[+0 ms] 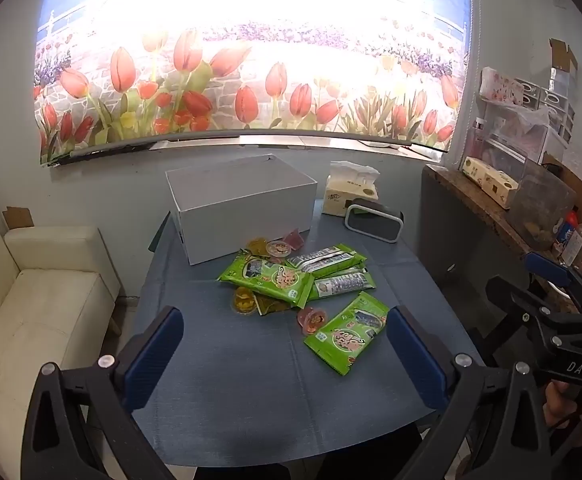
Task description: Organize snacks
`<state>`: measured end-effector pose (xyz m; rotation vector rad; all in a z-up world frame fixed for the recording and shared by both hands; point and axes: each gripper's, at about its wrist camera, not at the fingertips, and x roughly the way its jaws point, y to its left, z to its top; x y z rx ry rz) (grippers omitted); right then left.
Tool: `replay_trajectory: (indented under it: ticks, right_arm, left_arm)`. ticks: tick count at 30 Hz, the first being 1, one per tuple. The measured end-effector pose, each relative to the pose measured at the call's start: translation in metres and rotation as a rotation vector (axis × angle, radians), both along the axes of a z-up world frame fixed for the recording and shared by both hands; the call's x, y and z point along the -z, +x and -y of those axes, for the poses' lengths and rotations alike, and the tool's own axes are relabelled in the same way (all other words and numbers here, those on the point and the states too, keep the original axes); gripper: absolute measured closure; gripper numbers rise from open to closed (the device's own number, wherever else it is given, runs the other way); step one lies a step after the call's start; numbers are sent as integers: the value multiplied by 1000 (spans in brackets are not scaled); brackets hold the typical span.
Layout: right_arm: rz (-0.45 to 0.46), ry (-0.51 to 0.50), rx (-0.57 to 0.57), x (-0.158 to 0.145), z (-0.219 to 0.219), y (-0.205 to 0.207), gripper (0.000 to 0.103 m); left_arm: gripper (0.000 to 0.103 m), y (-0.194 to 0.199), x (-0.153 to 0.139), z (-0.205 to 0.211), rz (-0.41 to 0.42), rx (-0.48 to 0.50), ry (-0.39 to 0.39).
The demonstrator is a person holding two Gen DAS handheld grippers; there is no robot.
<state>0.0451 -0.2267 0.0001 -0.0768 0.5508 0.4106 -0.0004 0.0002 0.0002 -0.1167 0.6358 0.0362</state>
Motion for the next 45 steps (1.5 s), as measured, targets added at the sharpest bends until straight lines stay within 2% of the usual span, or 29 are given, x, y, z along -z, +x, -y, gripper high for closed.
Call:
replay_trajectory:
  ticks: [18,45]
  right_arm:
    - [5,-36,-15,0,-2,-3,0]
    - [9,-26,-14,1,1,-4,0]
  left_arm:
    - [0,0,2,-1,-11,5,-2]
    - [0,-1,-1,2,-3,14,2]
